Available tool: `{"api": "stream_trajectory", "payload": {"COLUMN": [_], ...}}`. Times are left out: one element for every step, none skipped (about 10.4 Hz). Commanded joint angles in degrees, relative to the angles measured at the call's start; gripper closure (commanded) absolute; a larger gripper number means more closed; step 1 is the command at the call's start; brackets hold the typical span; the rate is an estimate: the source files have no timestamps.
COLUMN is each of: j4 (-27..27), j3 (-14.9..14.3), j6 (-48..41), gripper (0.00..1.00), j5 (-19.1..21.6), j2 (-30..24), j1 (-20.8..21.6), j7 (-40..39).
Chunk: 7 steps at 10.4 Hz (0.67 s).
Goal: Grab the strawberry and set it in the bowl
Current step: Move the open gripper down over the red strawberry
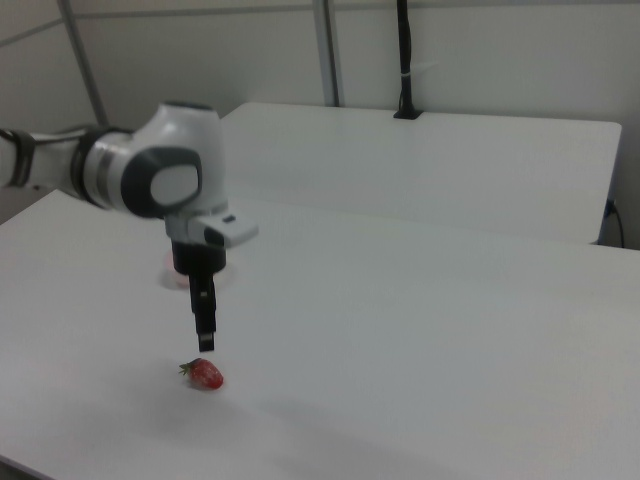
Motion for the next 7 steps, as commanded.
{"api": "stream_trajectory", "payload": {"j4": [-4.3,-5.6,-6.5,-6.6,-6.5,-6.6,-6.5], "j3": [0.1,0.1,0.1,0.1,0.5,0.8,0.9], "j6": [11.5,15.0,17.1,17.5,17.5,17.5,17.5], "gripper": [0.00,0.01,0.04,0.11,0.14,0.16,0.18], "j5": [1.2,1.2,1.1,1.1,1.1,0.9,0.5], "j2": [3.8,5.0,6.3,6.8,7.6,8.2,8.7], "j1": [3.3,5.0,5.2,5.2,5.8,5.9,5.8], "j7": [12.6,15.7,16.3,16.3,16.6,16.7,16.6]}}
